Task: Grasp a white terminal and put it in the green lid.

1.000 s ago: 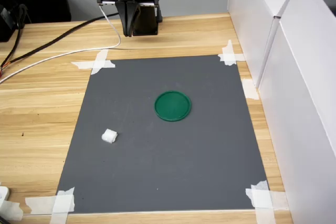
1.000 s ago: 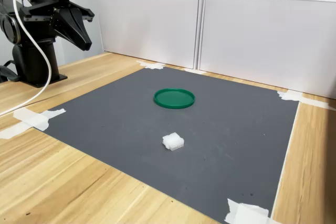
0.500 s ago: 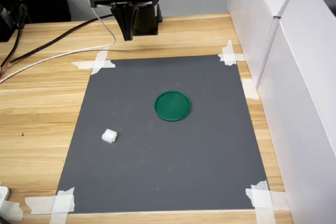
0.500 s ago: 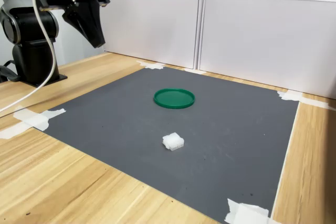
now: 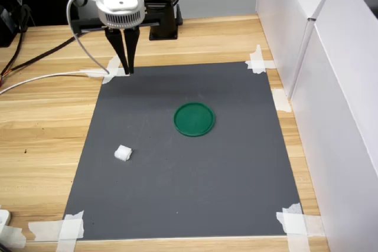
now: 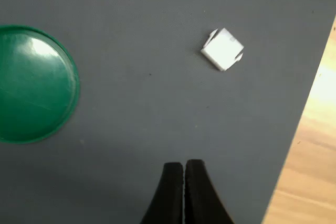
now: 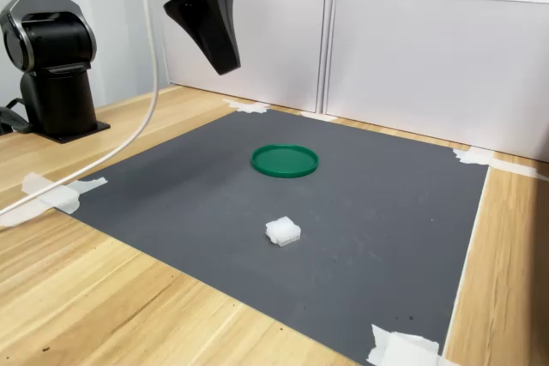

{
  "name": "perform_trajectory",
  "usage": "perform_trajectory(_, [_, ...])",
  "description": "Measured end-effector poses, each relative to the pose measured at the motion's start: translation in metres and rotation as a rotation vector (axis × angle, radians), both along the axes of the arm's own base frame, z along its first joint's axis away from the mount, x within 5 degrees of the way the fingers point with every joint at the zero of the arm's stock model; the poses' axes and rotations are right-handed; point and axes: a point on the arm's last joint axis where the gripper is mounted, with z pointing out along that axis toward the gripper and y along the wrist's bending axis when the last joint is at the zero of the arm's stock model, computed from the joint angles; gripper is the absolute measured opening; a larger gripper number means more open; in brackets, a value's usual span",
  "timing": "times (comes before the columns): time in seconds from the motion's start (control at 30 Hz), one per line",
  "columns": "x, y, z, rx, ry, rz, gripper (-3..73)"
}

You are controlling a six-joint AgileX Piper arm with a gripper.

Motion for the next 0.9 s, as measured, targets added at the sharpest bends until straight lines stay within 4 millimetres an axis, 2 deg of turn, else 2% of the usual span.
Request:
perform_trajectory(0.17, [0.024, -0.006, 0.007, -0.03, 0.033, 0.024, -1.6])
perform_trajectory(0.3, [0.043, -0.025, 0.011, -0.099, 0.033, 0.078, -1.6])
perform_trajectory(0.47, [0.059, -0.047, -0.005, -0.153, 0.107, 0.183, -1.1])
perform_trajectory(0.57, [0.067, -0.059, -0.018, -0.16, 0.15, 0.21, 1.8])
perform_trajectory(0.7, [0.076, -0.063, -0.026, -0.148, 0.167, 0.217, 14.1])
perform_trajectory(0.9, [0.083, -0.061, -0.038, -0.093, 0.18, 0.208, 43.6])
